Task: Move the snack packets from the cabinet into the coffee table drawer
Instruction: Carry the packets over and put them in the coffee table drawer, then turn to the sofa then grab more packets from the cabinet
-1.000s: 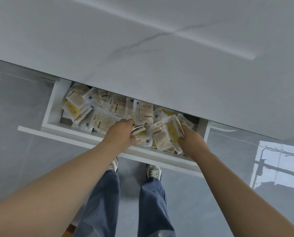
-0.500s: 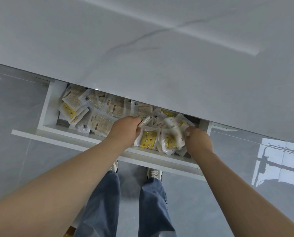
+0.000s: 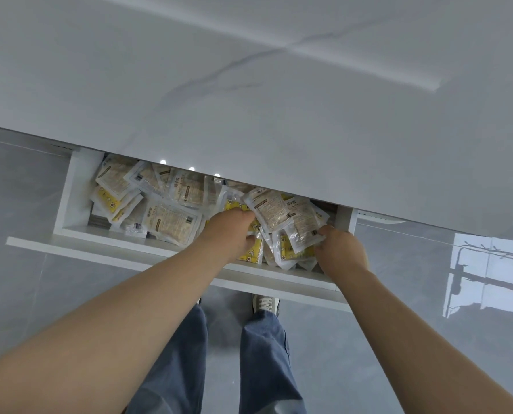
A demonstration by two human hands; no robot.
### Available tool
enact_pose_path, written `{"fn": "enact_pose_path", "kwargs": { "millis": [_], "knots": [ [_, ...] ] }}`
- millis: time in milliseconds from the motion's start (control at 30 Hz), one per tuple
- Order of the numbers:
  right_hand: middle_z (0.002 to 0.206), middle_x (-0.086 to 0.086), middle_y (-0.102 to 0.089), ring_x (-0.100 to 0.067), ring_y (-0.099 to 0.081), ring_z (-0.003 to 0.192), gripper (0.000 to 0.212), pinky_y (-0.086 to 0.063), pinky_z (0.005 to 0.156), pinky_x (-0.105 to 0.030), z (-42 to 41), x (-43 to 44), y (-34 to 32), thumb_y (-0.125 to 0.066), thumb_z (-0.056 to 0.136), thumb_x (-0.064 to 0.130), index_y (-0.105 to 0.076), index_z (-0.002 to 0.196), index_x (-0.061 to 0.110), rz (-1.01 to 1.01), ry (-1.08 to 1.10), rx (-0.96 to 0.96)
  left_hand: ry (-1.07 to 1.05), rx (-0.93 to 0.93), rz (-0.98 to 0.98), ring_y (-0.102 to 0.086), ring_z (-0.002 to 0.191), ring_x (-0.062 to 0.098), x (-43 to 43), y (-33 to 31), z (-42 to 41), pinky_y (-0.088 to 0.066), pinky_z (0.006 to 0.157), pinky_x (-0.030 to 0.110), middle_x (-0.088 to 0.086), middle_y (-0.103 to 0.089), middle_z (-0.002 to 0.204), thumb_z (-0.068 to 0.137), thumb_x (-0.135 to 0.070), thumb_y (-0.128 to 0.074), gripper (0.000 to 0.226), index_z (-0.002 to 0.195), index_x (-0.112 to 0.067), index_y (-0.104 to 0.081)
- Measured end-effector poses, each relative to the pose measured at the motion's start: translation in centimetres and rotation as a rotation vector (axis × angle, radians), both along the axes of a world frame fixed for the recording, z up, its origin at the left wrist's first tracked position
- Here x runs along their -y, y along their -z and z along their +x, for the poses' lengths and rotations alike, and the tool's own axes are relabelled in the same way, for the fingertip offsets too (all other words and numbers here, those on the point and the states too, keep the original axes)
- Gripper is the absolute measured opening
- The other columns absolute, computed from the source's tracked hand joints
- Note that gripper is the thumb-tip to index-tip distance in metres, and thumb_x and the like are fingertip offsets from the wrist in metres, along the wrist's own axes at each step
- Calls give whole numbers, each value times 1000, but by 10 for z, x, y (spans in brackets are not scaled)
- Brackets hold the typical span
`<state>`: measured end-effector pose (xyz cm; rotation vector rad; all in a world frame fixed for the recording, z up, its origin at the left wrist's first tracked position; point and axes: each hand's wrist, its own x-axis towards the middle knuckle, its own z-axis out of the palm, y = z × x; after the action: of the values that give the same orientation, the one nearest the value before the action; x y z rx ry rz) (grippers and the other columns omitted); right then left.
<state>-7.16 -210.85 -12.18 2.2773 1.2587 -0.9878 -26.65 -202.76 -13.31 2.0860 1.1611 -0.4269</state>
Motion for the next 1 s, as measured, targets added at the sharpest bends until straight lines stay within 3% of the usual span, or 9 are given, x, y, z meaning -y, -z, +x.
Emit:
{"fn": "enact_pose_path", "kwargs": {
  "millis": [167, 333, 467, 567, 700, 1000],
  "knots": [
    [107, -11, -64, -31, -61, 94, 33, -47, 70, -30, 0, 6, -27, -44, 90, 12, -55, 121, 18, 20, 62, -9, 39, -2, 21, -57, 93, 24, 1, -20, -4, -41, 68, 30, 8, -59, 104, 91, -27, -55, 30, 115, -10, -55],
    [109, -9, -65, -30, -61, 96, 34, -50, 77, -32, -4, 10, -76, -45, 87, 10, -56, 118, 19, 70, 118, -36, 84, 0, 26, -56, 101, 25, 1, -68, -6, -48, 85, 39, 7, -59, 113, 92, -27, -53, 33, 120, -9, -53],
    [117, -6, -63, -28, -59, 104, 36, -49, 82, -34, -9, 14, -134, -49, 88, 13, -54, 123, 19, 156, 134, -79, 139, 24, 98, -56, 93, 24, 1, -125, -7, -48, 79, 38, 6, -58, 104, 92, -26, -51, 25, 112, -10, -53],
    [120, -5, -62, -25, -58, 108, 37, -48, 83, -34, -10, 17, -189, -51, 88, 14, -53, 125, 18, 245, 144, -64, 174, 48, 154, -55, 89, 22, -3, -178, -7, -46, 73, 34, 4, -56, 99, 91, -25, -50, 20, 106, -11, -53],
    [123, -4, -60, -22, -58, 108, 40, -47, 85, -31, -6, 35, -276, -51, 92, 19, -48, 131, 19, 339, 153, -13, 265, 48, 194, -55, 91, 22, -3, -262, 1, -46, 76, 34, 4, -56, 101, 91, -26, -50, 23, 110, -13, -53],
    [132, 1, -56, -16, -53, 119, 43, -43, 95, -28, 41, 98, -499, -54, 93, 24, -47, 135, 22, 709, 297, 119, 379, 271, 396, -54, 108, 24, 13, -492, 81, -45, 93, 39, 5, -56, 120, 93, -30, -48, 35, 123, -13, -51]
  ]
}}
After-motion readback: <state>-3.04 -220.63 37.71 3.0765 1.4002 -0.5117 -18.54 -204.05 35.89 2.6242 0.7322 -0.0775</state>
